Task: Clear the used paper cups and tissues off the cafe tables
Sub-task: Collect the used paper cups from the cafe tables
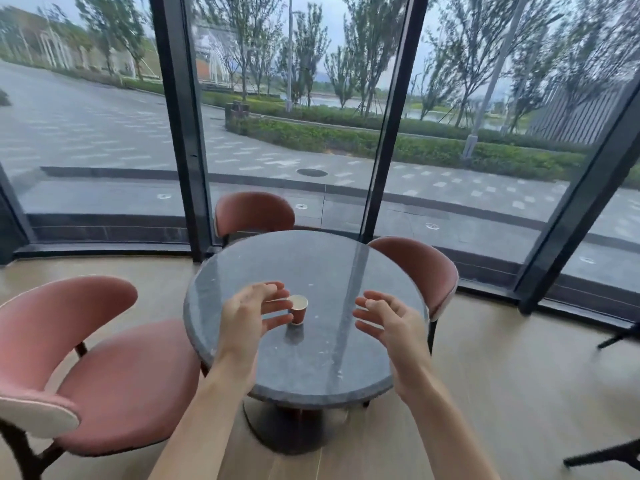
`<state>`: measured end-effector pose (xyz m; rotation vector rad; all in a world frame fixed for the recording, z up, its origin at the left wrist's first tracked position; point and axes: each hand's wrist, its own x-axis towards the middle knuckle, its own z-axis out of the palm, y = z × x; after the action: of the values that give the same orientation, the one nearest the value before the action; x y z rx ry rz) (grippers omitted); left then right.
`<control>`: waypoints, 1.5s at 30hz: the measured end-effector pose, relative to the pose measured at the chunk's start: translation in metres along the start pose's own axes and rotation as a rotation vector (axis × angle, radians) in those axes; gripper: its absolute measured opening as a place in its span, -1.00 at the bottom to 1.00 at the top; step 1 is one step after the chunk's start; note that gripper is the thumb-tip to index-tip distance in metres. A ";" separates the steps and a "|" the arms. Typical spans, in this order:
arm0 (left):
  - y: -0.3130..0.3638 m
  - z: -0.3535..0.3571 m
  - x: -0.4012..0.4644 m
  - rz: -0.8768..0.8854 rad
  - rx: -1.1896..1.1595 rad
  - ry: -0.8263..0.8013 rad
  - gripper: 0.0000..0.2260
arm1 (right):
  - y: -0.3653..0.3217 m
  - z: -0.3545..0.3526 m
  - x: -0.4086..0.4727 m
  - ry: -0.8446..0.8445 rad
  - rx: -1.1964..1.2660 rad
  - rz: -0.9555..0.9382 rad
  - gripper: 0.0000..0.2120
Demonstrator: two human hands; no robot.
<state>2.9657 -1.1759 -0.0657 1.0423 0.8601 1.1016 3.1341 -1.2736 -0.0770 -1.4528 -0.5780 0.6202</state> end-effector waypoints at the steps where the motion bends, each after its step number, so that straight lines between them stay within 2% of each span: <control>1: -0.003 0.003 0.017 -0.011 -0.002 0.006 -0.81 | 0.004 0.006 0.019 -0.002 -0.013 0.011 -0.85; 5: -0.027 0.011 0.088 -0.060 0.008 0.052 -0.81 | 0.033 0.032 0.099 -0.038 -0.038 0.075 -0.86; 9: -0.070 0.018 0.161 -0.112 0.067 0.115 -0.83 | 0.077 0.056 0.184 -0.148 -0.214 0.107 -0.79; 15: -0.168 0.028 0.265 -0.294 0.147 0.276 -0.87 | 0.167 0.094 0.317 -0.479 -0.726 0.074 -0.37; 21: -0.243 0.045 0.321 -0.479 0.228 0.346 -0.82 | 0.242 0.118 0.396 -0.752 -0.922 0.070 -0.21; 26: -0.276 0.062 0.349 -0.577 0.258 0.362 -0.69 | 0.277 0.127 0.422 -0.875 -0.935 0.041 -0.11; 29: -0.291 0.070 0.358 -0.608 0.240 0.380 -0.85 | 0.292 0.132 0.428 -0.942 -0.970 -0.004 -0.09; 30: -0.295 0.071 0.360 -0.619 0.242 0.381 -0.84 | 0.297 0.134 0.429 -0.955 -0.988 -0.027 -0.09; 38: -0.304 0.070 0.351 -0.660 0.108 0.426 -0.87 | 0.310 0.157 0.428 -0.998 -1.158 -0.189 -0.28; 41: -0.293 0.058 0.340 -0.632 0.064 0.485 -0.88 | 0.298 0.170 0.418 -1.037 -1.143 -0.171 -0.30; 45: -0.255 0.022 0.309 -0.505 0.018 0.626 -0.85 | 0.256 0.205 0.385 -1.106 -0.981 -0.131 -0.30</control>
<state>3.1330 -0.9109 -0.3162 0.4340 1.5359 0.9840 3.2583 -0.8531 -0.3297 -1.8378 -2.0372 1.1063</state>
